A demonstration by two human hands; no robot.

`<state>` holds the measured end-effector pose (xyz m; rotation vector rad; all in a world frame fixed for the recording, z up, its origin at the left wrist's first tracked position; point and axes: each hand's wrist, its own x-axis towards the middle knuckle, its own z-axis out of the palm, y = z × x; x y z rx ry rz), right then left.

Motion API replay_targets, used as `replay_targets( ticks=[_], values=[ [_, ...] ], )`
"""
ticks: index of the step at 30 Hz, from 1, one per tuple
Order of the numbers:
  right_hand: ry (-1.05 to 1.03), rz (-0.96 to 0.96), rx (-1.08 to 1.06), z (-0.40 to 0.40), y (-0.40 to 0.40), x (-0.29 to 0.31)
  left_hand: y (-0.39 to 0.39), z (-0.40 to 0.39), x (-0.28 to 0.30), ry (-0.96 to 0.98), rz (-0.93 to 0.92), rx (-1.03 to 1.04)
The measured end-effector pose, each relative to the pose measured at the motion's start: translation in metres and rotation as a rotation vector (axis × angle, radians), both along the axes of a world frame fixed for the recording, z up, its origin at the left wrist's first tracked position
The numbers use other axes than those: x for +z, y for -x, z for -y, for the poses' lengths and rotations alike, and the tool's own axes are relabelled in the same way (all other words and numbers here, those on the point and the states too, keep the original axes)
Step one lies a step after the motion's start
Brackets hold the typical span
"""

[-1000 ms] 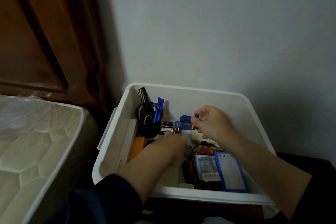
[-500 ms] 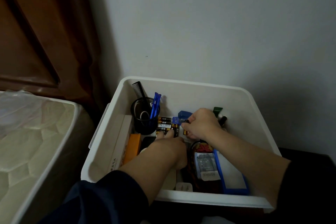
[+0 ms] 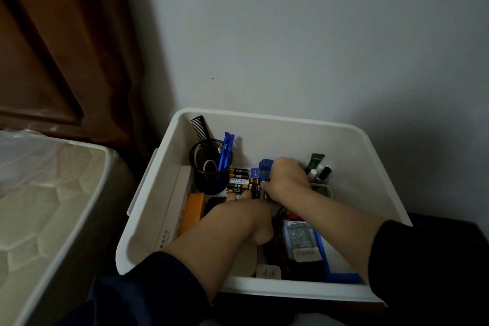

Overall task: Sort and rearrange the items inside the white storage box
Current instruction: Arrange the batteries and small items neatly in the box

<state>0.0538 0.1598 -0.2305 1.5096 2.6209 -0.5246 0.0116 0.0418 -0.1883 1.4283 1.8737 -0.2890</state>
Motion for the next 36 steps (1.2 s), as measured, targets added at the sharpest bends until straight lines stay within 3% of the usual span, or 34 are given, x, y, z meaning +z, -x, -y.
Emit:
replay_targets(
  ticks=[5, 10, 15, 25, 36],
  values=[
    [0.008, 0.011, -0.034, 0.001, 0.002, -0.002, 0.003, 0.003, 0.0, -0.01, 0.054, 0.044],
    [0.088, -0.045, -0.057, 0.004, 0.001, -0.002, 0.006, 0.005, -0.003, -0.052, -0.072, 0.142],
    [0.115, -0.009, 0.052, 0.006, -0.001, 0.001, 0.009, 0.008, -0.006, -0.056, -0.07, 0.2],
    [-0.017, 0.052, 0.297, 0.004, -0.011, -0.004, 0.01, 0.008, -0.005, -0.038, -0.039, 0.135],
    [-0.048, 0.01, 0.28, -0.001, -0.011, -0.016, 0.008, 0.01, 0.001, -0.017, -0.08, 0.242]
  ],
)
